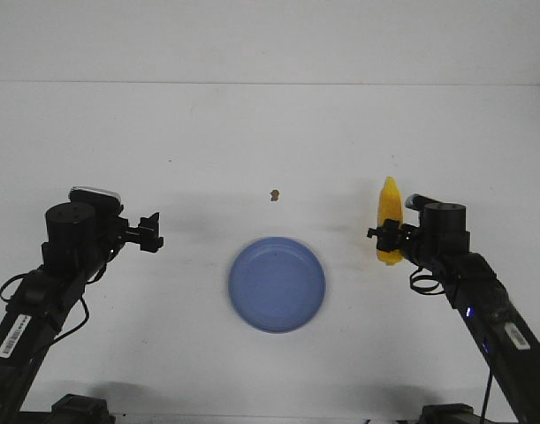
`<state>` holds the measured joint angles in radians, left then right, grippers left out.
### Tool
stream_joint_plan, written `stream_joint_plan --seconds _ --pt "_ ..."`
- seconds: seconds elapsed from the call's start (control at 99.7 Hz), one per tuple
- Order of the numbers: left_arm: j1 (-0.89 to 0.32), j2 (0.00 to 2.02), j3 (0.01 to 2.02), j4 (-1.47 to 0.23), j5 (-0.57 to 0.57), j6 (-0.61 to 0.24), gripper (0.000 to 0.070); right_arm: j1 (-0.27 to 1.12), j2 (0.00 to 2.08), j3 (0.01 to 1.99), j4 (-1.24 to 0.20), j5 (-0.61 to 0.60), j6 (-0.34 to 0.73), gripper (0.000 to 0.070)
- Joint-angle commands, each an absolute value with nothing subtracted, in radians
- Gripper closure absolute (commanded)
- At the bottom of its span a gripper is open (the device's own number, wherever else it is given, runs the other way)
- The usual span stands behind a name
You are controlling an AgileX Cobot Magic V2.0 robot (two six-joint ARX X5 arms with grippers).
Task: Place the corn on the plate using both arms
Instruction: 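Lower the right gripper over the yellow corn and grasp it, then carry the corn with the right gripper and lower it onto the plate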
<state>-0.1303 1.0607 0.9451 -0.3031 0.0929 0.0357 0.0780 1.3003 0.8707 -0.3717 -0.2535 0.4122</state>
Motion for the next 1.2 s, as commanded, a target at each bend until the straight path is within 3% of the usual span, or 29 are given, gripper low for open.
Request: stream_joint_plan --seconds 0.0,0.201,0.351,0.471,0.552,0.722,0.732,0.993,1.194 --pt "-0.131 1.068 0.954 -0.300 0.091 0.037 0.0195 0.140 1.275 0.887 -0.384 -0.262 0.387 0.0569" --pt "-0.131 1.068 0.954 -0.300 0.091 0.037 0.0195 0.391 1.256 0.887 -0.421 -0.247 0.394 0.0565" --pt "-0.131 1.068 0.954 -0.300 0.091 0.037 0.0195 0.560 1.309 0.887 -0.403 -0.160 0.409 0.0557" --pt "-0.131 1.068 0.955 -0.300 0.091 0.037 0.0195 0.642 1.365 0.887 -0.392 -0.122 0.422 0.0504" --pt "-0.131 1.068 0.954 -0.300 0.091 0.037 0.0195 0.675 1.409 0.887 -0.385 -0.122 0.432 0.0427" --pt "-0.131 1.068 0.954 -0.303 0.091 0.037 0.0195 0.714 1.444 0.887 -0.354 -0.113 0.445 0.0199" --pt "-0.131 1.068 0.955 -0.305 0.091 0.037 0.0195 0.726 1.436 0.890 -0.335 -0.101 0.448 0.0141" --pt "-0.131 1.068 0.954 -0.306 0.091 0.038 0.0197 0.693 1.333 0.938 -0.355 -0.052 0.392 0.0119" --pt "-0.131 1.068 0.955 -0.306 0.089 0.037 0.0201 0.532 1.179 0.942 -0.411 -0.033 0.310 0.0120"
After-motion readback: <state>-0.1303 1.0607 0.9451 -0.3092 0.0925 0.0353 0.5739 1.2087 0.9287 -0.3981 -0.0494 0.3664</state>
